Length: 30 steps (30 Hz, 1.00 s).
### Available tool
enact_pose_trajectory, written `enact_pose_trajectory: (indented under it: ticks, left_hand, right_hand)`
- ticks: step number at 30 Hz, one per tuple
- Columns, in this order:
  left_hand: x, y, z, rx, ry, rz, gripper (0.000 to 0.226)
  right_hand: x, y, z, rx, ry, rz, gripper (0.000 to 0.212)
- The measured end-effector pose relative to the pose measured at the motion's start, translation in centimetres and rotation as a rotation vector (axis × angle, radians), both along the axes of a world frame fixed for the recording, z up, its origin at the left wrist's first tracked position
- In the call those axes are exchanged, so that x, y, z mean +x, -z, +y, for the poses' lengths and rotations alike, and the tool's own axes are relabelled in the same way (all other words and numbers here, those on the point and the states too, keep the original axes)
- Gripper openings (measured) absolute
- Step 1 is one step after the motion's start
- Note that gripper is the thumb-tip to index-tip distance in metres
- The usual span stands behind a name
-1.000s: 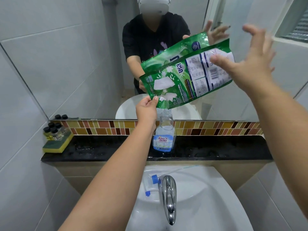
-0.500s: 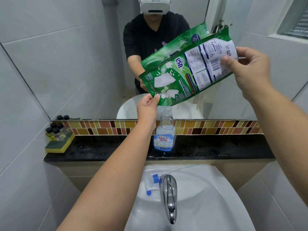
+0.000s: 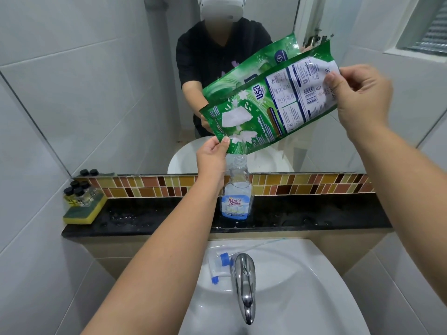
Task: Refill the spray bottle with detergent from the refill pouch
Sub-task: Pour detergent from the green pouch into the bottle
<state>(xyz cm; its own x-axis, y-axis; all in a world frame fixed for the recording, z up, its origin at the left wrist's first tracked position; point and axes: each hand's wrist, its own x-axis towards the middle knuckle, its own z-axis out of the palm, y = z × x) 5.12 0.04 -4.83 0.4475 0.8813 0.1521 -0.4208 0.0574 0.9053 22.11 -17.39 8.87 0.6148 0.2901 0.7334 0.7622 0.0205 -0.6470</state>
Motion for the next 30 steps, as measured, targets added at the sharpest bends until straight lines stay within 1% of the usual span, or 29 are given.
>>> enact_pose_trajectory:
  ticks: [5,10,16,30]
  left_hand:
    - [0.0,-0.1,-0.1,0.003,-0.004,-0.007,0.011]
    - [0.1,-0.1,0.1,0.010,-0.008,-0.001,0.010]
    - [0.1,0.2,0.1,0.019,-0.032,0.016,0.009]
    - [0.1,0.1,-0.1,-0.007,-0.024,-0.001,0.009]
  right_hand:
    - [-0.2,0.0,-0.1,-0.008,0.021,-0.007,0.014]
    - [-0.5,0.1,-0.1,-0.025,0.018,0.009,0.021]
    - [-1.0,0.3,-0.1,-0.040,0.009,-0.010,0.021]
    - [-1.1,0.6,0.2,0.011,0.004,-0.008,0.022]
